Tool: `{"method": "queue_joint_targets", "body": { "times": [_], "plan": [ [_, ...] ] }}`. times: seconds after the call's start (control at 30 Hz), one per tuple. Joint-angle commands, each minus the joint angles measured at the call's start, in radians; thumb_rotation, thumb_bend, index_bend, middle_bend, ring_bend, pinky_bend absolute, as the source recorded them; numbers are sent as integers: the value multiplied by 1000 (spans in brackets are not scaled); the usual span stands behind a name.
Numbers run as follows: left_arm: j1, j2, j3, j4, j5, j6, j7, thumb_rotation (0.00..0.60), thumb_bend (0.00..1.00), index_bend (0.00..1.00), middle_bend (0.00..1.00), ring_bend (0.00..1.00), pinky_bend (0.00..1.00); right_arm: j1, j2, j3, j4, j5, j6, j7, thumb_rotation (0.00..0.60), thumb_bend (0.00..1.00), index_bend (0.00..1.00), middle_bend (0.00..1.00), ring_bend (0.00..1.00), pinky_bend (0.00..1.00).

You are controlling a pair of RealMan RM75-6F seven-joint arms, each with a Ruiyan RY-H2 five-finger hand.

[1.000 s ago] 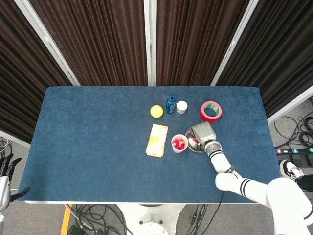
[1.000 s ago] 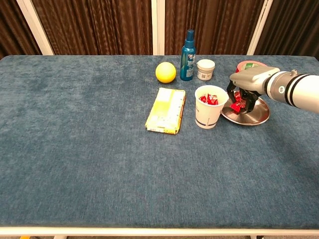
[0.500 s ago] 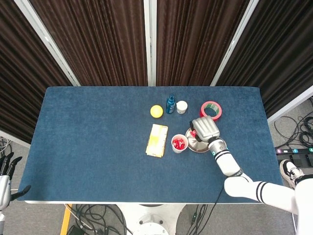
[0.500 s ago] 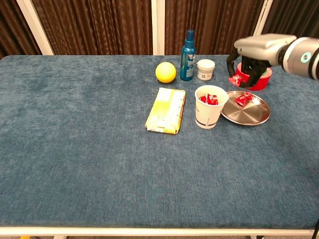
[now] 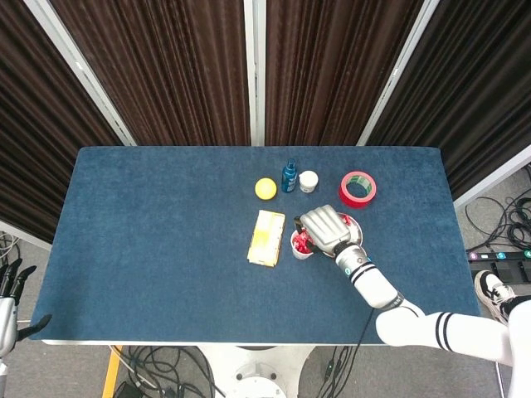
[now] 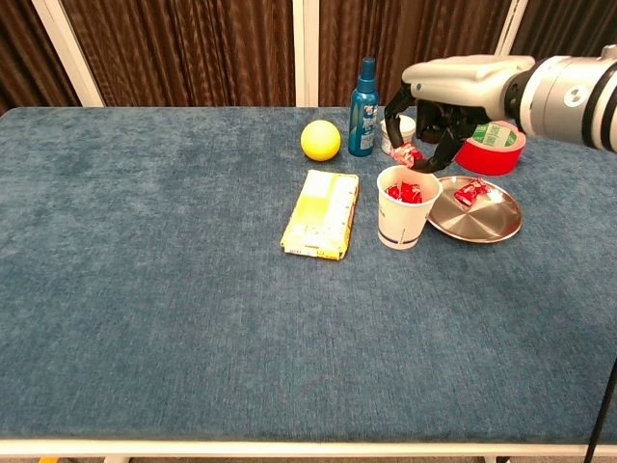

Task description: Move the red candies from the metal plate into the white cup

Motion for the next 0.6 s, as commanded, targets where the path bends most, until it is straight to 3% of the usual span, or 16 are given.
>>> {"method": "queue_joint_targets", "body": {
  "times": [0.03,0.27,0.53,0.6],
  "plan": [
    [1,-1,0,3,-1,0,-2,600,0,225,169,91,163,12,-17,-10,18,22,-8,-15,600,327,491,934,901,1000],
    [1,-5,-1,10,1,3,-7,600,0,224,169,91,163,17,-15,-25,15,40,-2,-28,600,327,361,935,901,1000],
    [1,-4,-2,8,4,6,-8,600,0,225,169,91,163,0,18,-17,-2,46,36,-5,600,322,345,935,901,1000],
    [2,-4,-1,8,4,6,-8,600,0,224,169,91,163,-12,33,-20,6,55,48,0,600,269,342,935,901,1000]
  ]
}}
